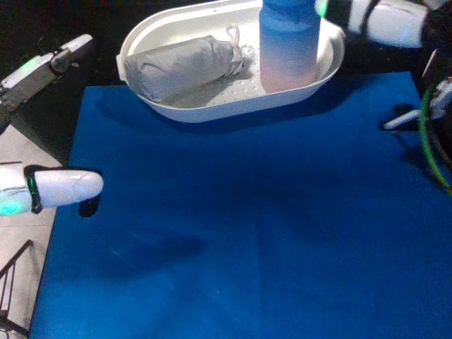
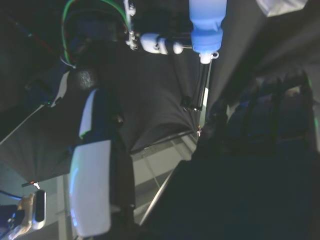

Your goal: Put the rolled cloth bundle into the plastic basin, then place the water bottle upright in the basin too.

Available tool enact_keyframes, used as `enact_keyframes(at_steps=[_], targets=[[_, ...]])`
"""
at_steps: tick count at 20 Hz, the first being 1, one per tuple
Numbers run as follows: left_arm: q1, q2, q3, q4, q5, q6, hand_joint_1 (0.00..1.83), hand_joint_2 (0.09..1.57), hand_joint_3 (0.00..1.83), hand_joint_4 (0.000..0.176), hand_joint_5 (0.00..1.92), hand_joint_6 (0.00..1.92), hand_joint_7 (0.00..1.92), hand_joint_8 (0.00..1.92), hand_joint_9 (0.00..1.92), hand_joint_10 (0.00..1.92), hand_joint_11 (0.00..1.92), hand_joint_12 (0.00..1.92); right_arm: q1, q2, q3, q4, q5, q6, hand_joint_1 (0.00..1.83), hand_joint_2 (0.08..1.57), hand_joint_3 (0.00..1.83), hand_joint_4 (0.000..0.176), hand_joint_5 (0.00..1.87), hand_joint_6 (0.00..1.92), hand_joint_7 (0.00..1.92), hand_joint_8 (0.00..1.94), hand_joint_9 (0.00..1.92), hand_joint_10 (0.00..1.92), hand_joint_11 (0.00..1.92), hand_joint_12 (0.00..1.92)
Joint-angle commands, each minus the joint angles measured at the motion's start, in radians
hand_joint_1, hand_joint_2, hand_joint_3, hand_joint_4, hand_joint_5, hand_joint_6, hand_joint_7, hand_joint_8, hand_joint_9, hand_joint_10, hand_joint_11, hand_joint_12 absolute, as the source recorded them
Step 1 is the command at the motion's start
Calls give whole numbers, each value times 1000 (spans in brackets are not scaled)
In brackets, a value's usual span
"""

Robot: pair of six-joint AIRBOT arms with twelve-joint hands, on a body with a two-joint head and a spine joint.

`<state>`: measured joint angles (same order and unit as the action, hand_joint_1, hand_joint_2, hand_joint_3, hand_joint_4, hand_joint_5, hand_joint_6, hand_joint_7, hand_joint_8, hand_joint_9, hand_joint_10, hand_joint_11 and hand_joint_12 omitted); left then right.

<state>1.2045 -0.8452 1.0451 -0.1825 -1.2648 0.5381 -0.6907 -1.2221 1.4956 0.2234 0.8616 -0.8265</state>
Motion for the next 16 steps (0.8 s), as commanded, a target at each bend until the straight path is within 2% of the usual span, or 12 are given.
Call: enact_keyframes(at_steps=[1,2,3,4,6,7,8,10,11,13,15,16], targets=[[-1,-1,-3,-20,-127,-4,675,883,0,176,15,0,0,0,0,0,0,0,0,23,-21,-13,149,12,668,1069,0,109,76,3,216,1,150,12,8,4],[2,1,-5,-24,-131,-3,698,890,0,176,14,0,0,0,0,0,0,0,-11,45,-42,-22,162,12,659,1063,0,113,71,0,149,0,150,9,5,3],[4,3,-6,-26,-133,-2,708,910,8,176,13,0,0,0,0,0,0,0,-18,61,-57,-27,171,12,628,1031,0,139,69,0,163,9,139,2,0,0],[7,8,-10,-33,-140,2,712,917,10,176,9,0,0,0,0,0,0,0,-42,100,-95,-35,201,11,637,1031,0,132,72,1,177,12,126,0,0,0],[26,27,-23,-52,-163,19,633,913,5,176,2,0,0,0,0,0,0,0,-103,201,-205,-45,253,-33,643,1008,0,143,65,0,147,0,65,0,0,0],[44,43,-34,-71,-183,34,610,915,5,176,0,0,0,0,0,0,0,0,-146,269,-280,-47,290,-82,731,1001,0,133,92,9,175,9,57,2,0,0],[49,47,-37,-77,-189,37,609,925,8,176,0,0,0,0,0,0,0,0,-161,290,-305,-47,299,-99,729,1001,0,121,96,8,190,13,75,9,0,0],[102,66,-56,-118,-235,43,601,931,7,176,0,0,0,0,0,0,0,0,-241,385,-414,-40,348,-179,745,998,0,120,95,5,174,3,62,4,0,0],[141,76,-69,-145,-270,43,606,937,8,176,0,0,0,0,0,0,0,0,-297,429,-463,-30,378,-194,758,994,0,93,92,3,174,2,68,5,0,0],[213,91,-93,-193,-331,44,583,941,7,176,0,0,0,0,0,0,0,0,-400,482,-528,13,464,-195,713,1019,5,103,85,0,142,0,66,6,0,0],[289,108,-124,-247,-403,44,612,958,10,176,0,0,0,0,0,0,0,0,-542,528,-620,108,604,-277,734,1050,12,65,42,0,133,0,60,1,21,10],[317,114,-136,-268,-432,44,609,957,9,176,0,0,0,0,0,0,0,0,-609,547,-673,151,665,-333,733,1060,14,76,29,0,126,0,50,0,20,9]])
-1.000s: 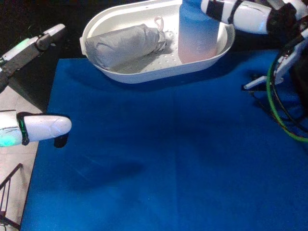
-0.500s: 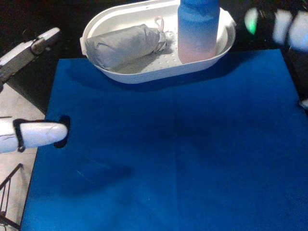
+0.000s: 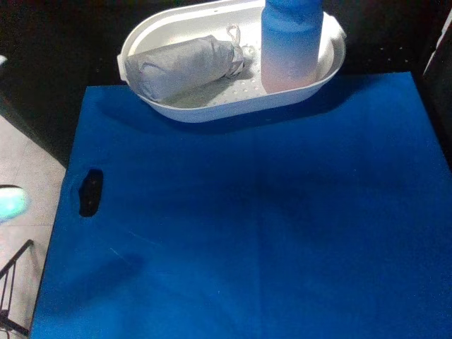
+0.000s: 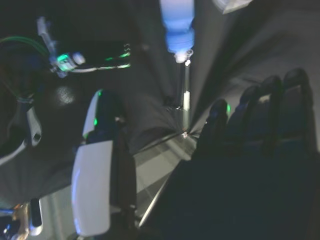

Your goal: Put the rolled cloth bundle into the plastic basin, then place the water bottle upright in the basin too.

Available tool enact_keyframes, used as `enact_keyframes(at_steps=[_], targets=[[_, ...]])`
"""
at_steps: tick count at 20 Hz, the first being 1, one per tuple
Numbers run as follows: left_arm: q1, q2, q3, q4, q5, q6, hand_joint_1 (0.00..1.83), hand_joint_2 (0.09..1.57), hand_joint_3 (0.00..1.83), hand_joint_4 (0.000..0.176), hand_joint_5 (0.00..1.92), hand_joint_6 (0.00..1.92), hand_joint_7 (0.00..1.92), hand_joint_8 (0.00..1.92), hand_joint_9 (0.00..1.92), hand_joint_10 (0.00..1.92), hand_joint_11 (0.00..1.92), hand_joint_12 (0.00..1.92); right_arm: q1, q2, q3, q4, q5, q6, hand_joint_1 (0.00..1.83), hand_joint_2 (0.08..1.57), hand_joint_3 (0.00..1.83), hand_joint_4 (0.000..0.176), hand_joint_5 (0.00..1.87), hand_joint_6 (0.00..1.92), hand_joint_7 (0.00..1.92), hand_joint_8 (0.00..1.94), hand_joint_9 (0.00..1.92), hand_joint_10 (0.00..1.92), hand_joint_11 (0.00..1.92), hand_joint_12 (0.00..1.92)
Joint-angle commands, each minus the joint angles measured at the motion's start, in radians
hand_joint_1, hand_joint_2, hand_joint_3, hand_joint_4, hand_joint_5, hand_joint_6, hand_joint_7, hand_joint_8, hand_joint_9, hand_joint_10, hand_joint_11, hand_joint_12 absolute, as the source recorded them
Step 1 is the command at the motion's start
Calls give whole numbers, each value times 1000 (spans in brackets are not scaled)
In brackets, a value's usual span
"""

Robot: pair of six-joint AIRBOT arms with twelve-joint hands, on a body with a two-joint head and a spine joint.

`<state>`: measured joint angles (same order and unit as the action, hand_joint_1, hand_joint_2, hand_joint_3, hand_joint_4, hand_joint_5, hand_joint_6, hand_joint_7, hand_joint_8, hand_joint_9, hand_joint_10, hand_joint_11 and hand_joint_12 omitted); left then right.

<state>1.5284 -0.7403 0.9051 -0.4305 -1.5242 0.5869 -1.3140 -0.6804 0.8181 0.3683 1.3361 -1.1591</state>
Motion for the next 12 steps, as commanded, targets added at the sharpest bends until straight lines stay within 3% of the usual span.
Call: enact_keyframes(at_steps=[1,2,3,4,6,9,10,11,12], targets=[[19,15,-9,-40,-203,-5,609,958,8,176,0,0,0,0,0,0,0,0,-55,20,-32,31,250,-9,681,1049,6,79,29,1,124,0,59,4,41,20],[35,22,-24,-49,-207,-3,594,976,13,176,0,0,0,0,0,0,0,0,-127,32,-66,58,309,-9,644,1054,7,76,34,3,137,4,68,6,25,14],[35,23,-29,-45,-207,0,544,964,5,176,0,0,0,0,0,0,0,0,-179,38,-94,83,354,-9,672,1108,21,55,26,0,134,1,58,4,7,3],[36,22,-37,-46,-206,1,529,956,0,176,0,0,0,0,0,0,0,0,-264,31,-126,135,420,-9,670,1125,8,61,35,4,135,1,67,4,25,12],[36,20,-49,-50,-207,9,493,936,0,176,0,0,0,0,1,0,0,0,-334,15,-154,199,426,-9,683,1125,2,71,28,0,89,0,52,0,12,7],[56,20,-70,-63,-207,17,464,965,6,176,0,0,0,0,0,0,11,5,-366,4,-153,203,426,-8,694,1153,9,76,6,0,74,2,34,2,8,4],[57,18,-71,-66,-207,17,459,984,12,176,0,0,0,0,0,0,13,6,-364,4,-152,208,426,-8,711,1155,7,88,21,6,95,9,37,3,4,1],[57,15,-70,-69,-207,18,471,983,8,176,0,0,0,0,0,0,10,5,-360,4,-150,209,426,-8,692,1163,7,88,4,0,92,4,33,0,0,0],[57,13,-72,-72,-207,19,476,980,5,176,0,0,0,0,0,0,20,9,-358,3,-147,209,426,-8,668,1164,5,72,0,0,101,6,45,4,0,0]])
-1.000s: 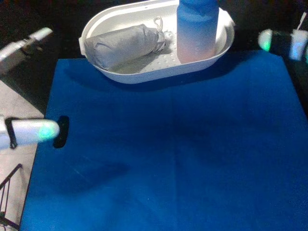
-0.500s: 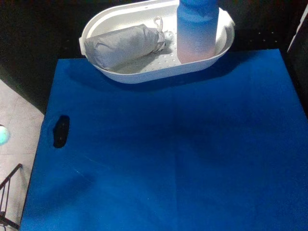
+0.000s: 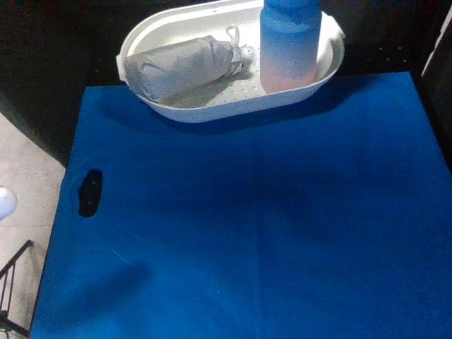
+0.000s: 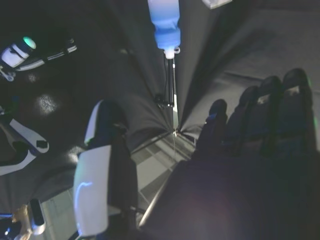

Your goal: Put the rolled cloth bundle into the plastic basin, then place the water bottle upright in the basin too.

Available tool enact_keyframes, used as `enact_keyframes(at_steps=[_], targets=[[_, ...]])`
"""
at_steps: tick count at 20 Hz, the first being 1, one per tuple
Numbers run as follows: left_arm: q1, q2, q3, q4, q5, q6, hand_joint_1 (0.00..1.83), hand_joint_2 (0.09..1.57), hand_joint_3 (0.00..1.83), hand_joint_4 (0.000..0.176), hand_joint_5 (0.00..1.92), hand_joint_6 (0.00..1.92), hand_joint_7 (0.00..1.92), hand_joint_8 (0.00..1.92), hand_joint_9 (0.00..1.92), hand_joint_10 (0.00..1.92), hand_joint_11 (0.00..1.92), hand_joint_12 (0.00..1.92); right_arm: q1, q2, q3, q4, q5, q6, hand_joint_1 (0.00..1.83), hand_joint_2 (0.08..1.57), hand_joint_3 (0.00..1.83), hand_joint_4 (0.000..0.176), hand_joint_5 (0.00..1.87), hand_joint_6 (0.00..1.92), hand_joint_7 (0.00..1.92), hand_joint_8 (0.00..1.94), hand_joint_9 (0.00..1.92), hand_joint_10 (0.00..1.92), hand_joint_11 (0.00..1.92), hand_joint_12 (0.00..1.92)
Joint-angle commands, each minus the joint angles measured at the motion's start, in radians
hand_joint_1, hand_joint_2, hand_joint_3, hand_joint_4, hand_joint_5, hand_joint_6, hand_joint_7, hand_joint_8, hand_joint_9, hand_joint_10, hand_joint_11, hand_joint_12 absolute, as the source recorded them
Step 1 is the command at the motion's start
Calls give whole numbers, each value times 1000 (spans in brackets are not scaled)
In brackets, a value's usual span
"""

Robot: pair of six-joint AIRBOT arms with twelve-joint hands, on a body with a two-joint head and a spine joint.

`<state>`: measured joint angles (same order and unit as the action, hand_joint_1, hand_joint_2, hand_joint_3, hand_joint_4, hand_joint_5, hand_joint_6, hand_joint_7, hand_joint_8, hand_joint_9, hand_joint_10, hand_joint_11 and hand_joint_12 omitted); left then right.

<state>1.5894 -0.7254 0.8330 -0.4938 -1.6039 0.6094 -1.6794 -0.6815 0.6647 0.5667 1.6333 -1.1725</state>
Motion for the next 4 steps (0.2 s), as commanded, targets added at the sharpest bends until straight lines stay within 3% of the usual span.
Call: enact_keyframes(at_steps=[1,4], targets=[[-4,-5,-2,-13,-127,-2,455,973,2,176,0,0,0,0,9,3,47,21,8,4,9,12,129,5,611,1166,5,61,0,0,102,3,47,3,11,5],[-1,-7,-4,-16,-127,-5,388,1025,16,176,0,0,0,0,25,4,118,57,8,9,12,26,129,24,617,1122,0,57,17,4,124,8,66,8,21,10]])
